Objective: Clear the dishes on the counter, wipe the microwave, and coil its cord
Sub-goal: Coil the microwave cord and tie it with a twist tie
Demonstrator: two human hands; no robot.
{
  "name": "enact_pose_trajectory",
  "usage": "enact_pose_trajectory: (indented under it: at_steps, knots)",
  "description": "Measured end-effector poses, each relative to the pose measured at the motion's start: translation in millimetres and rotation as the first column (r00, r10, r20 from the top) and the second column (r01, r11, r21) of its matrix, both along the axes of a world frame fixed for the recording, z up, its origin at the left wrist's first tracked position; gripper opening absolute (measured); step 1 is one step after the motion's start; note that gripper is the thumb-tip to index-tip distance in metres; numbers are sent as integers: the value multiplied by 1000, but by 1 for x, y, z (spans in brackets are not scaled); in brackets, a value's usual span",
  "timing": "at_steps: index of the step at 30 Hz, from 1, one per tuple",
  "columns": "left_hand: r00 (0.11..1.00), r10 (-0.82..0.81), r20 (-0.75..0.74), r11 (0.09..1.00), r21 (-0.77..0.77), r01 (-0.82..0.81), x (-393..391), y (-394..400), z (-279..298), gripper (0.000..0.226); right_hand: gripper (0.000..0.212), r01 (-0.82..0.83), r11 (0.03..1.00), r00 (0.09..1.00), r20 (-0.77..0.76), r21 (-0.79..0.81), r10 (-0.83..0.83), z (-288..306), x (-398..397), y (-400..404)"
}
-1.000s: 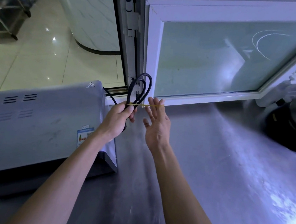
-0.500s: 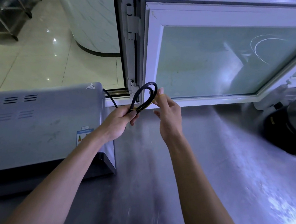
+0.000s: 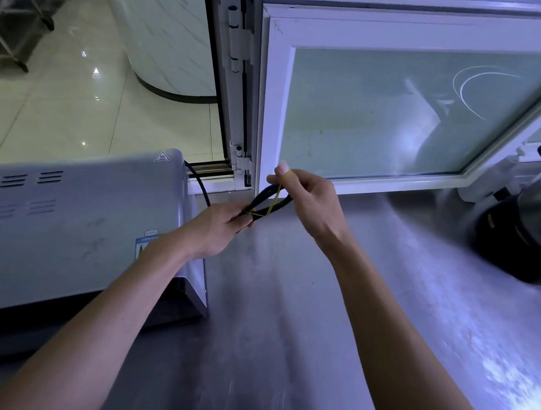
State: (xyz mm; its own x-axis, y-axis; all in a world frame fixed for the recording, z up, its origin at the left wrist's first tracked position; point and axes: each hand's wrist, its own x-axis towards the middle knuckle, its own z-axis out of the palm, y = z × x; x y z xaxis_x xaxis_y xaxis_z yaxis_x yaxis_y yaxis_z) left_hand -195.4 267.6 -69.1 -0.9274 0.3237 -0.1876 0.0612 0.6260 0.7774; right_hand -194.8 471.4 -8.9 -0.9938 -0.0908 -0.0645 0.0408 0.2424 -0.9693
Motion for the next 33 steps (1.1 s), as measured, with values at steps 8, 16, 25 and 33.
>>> enact_pose_trajectory:
  at_steps: [8,16,25,33]
  knots:
    - [997,-65,-37,983,-175,57,0,8,12,23,44,-81,956,996,-13,282,88,3,-4,9]
    - [995,-24,-93,969,-247,0,1,14,11,23,49,-12,963,1000,-14,270,17,-11,-6,13]
    - [989,-46,-137,931,-366,-8,-2,15,13,22,49,-26,933,999,-28,359,39,-22,-7,10]
    - [953,-119,-279,895,-446,-19,0,25,15,23,52,72,868,996,-89,491,-32,-16,-16,-2]
